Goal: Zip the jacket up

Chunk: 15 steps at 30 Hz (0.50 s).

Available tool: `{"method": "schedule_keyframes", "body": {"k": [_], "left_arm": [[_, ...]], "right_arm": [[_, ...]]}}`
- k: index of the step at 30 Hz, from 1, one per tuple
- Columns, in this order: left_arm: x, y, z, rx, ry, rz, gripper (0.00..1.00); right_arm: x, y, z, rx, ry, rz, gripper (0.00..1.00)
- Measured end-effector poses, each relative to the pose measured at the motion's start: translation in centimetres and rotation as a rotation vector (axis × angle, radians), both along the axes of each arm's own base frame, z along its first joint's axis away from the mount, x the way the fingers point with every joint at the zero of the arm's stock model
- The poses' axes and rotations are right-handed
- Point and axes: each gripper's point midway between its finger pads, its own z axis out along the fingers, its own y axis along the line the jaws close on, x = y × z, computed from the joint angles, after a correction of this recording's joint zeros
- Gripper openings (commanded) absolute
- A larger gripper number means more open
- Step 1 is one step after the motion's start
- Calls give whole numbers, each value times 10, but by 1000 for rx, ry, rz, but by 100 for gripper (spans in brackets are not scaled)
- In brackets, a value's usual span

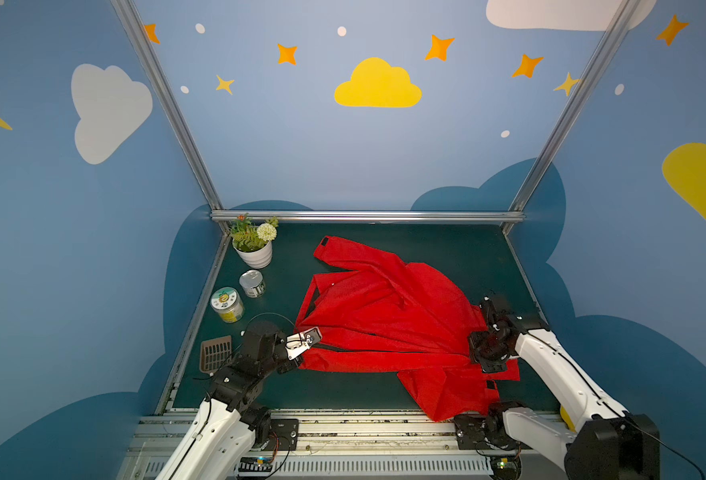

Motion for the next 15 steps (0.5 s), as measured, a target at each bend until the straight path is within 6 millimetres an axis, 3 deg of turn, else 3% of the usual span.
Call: {"method": "schedule_keyframes", "body": {"k": [4,9,13,15], "left_arm": [[13,-2,-1,-4,1,20,3],[57,-4,9,-12,28,74,3],[118,-3,50,-29,-51,136,3],[148,6,84,-53,-144,179,3]], "right_arm": [[37,4,5,13,-183,0,0],[108,2,26,-58,-579,-4,0],[167,0,74,-99,-862,-34,0],[192,2,110,-105,-1014,-45,0]]}}
